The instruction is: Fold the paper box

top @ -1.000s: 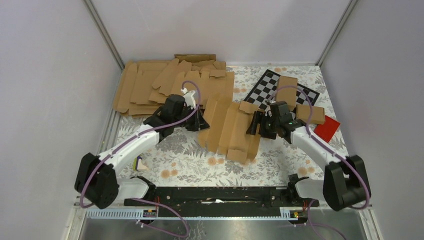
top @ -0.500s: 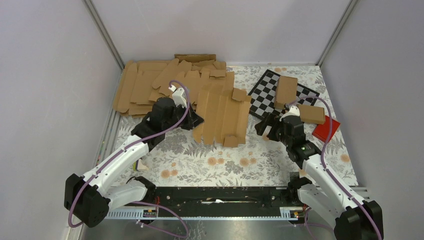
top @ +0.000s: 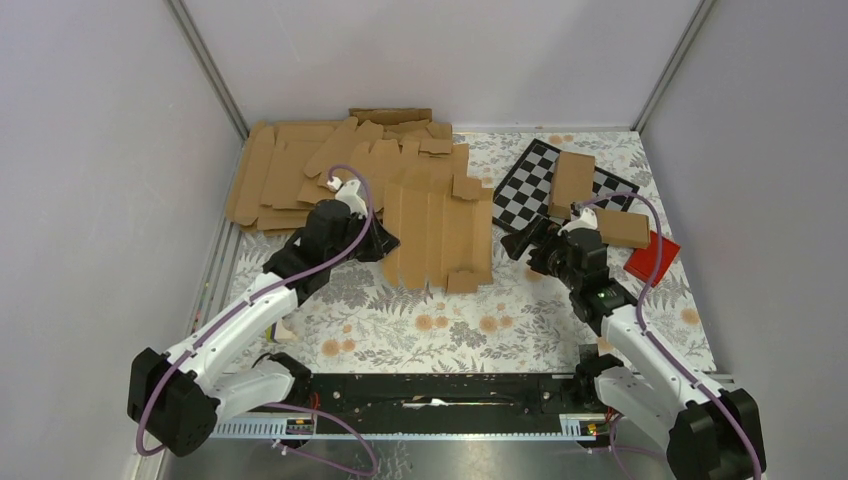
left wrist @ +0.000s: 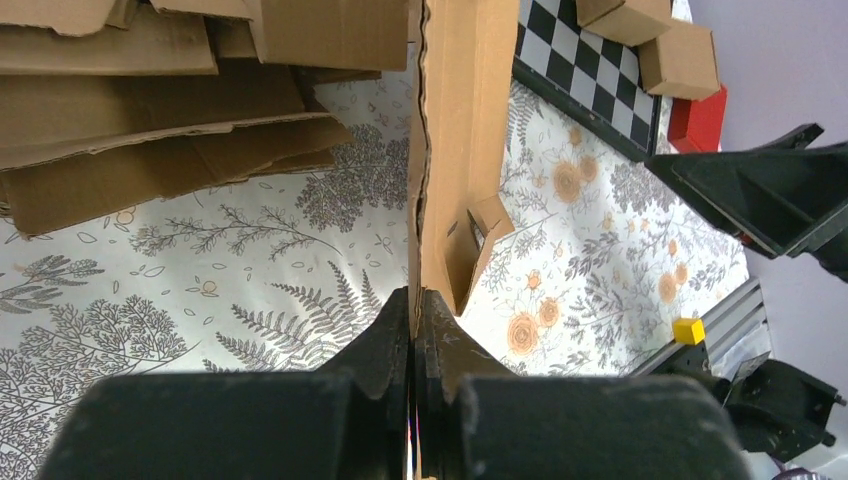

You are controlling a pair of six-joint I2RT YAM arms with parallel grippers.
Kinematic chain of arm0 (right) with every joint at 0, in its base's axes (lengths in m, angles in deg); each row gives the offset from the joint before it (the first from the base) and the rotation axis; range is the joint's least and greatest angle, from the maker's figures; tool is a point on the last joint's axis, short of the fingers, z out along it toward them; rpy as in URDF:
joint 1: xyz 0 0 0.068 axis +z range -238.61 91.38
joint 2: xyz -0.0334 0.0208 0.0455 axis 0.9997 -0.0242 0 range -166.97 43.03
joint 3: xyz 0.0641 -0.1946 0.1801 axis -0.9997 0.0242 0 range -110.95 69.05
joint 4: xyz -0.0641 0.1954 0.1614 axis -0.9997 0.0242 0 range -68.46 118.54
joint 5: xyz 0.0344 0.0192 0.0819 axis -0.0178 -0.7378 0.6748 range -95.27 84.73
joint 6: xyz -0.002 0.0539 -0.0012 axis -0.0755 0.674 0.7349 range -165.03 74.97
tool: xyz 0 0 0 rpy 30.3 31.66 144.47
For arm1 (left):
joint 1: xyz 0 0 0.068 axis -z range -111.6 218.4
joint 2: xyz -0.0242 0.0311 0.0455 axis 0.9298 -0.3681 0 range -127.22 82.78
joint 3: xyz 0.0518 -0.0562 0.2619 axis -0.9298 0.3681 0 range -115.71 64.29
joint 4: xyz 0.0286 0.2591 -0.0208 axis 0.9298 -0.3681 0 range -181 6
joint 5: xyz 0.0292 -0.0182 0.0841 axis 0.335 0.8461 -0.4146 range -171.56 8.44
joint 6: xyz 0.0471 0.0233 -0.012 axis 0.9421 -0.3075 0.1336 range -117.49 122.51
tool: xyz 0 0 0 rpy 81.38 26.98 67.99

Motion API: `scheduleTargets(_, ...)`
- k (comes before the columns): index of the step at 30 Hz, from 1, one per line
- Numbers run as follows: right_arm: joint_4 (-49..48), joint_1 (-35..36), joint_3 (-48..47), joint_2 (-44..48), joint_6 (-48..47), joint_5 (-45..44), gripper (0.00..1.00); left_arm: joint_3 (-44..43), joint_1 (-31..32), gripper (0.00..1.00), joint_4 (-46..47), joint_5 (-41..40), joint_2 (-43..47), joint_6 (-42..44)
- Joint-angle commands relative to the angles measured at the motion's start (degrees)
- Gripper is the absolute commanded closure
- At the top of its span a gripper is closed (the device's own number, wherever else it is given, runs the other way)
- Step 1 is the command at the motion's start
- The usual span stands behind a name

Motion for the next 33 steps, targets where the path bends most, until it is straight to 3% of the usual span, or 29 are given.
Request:
scheduleTargets(1, -2.56, 0.33, 0.04, -0.98, -0.13, 0.58, 0.00, -1.81, -0.01, 1.00, 2.23, 4.74, -1.70, 3.12)
scheduleTargets(9, -0.12, 0.33, -5.59, -15.82, -3.05, 6.41, 0.00, -1.08, 0.07, 1.00, 4.90, 13.95, -6.18, 4.92)
scheduleTargets(18, -0.87, 0.24, -7.50, -26.59, -6.60, 2.98, 0.09, -0.43, 0.46, 1.00, 4.05, 13.25, -8.88, 5.48)
scheduleTargets(22, -1.90, 0.24, -7.78, -29.53, -6.04, 5.62, 0.13, -0.23, 0.75, 1.00, 4.12, 12.90, -9.69, 5.50)
scheduleTargets(26, -3.57, 0.25, -8.02, -29.71, -6.21, 12.43, 0.25, -0.49, 0.89, 1.00, 4.14, 13.37, -10.18, 5.33)
scheduleTargets(33, -2.06, 0.33, -8.37, -25.41, -8.45, 15.04, 0.55, 1.12, 1.50, 1.00, 8.81, 14.87, -7.54, 3.91)
